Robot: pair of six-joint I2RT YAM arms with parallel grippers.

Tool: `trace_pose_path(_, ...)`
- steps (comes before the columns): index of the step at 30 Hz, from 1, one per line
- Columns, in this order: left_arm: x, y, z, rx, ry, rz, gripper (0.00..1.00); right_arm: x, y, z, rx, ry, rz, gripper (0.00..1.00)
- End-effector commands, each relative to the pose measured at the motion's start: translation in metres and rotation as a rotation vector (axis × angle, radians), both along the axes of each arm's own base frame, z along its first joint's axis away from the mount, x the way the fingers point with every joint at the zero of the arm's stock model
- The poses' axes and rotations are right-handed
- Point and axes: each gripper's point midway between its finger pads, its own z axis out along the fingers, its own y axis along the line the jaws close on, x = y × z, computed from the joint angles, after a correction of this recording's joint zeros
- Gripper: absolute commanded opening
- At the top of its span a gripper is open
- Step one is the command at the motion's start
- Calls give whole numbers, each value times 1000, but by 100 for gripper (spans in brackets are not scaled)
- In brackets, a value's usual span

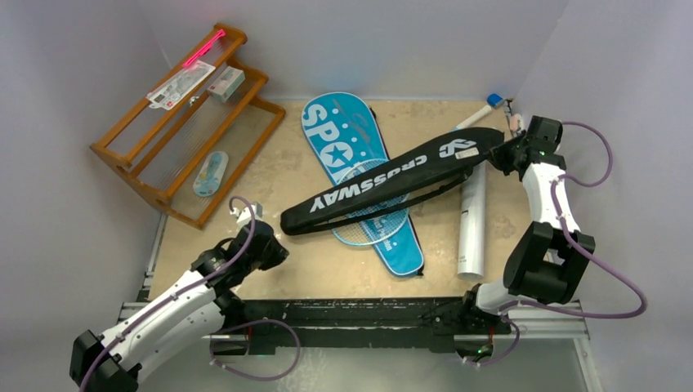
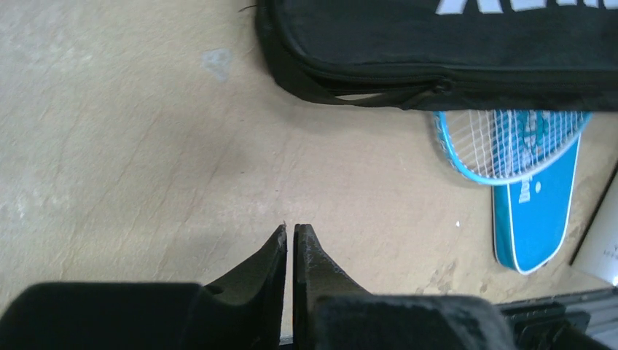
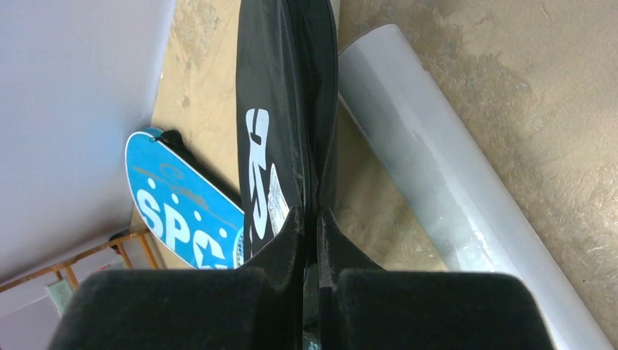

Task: Pack up the badminton gear
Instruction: Zip the racket bag at the center of the board.

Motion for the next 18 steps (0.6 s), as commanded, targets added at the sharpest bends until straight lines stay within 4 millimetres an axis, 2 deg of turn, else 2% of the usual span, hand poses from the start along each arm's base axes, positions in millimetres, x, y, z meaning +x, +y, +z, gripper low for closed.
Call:
trace_pose_path(1,15,-26,22,-33,-93,-157,11,17,2,48,-38,-166,57,0)
trace_pose_path(4,24,-33,28,26,-86,-203,27,20,5,50,-38,-182,83,0)
trace_pose_path(8,32,-45,39,128,-138,-261,39,32,11,49,-40,-210,163,0)
trace_pose_path(9,34,-48,40,156,-148,-270,41,35,15,49,-48,-226,210,3)
trace_pose_path(11,36,-49,39,217,-146,-262,42,39,27,45,-9,-241,291,17)
trace_pose_path(13,37,-45,33,258,-116,-239,42,40,36,41,23,-244,349,40)
trace_pose_path(17,35,-49,27,214,-115,-228,42,29,44,39,13,-246,365,77)
trace_pose_path(18,34,-51,27,191,-125,-226,42,25,47,39,8,-249,370,83)
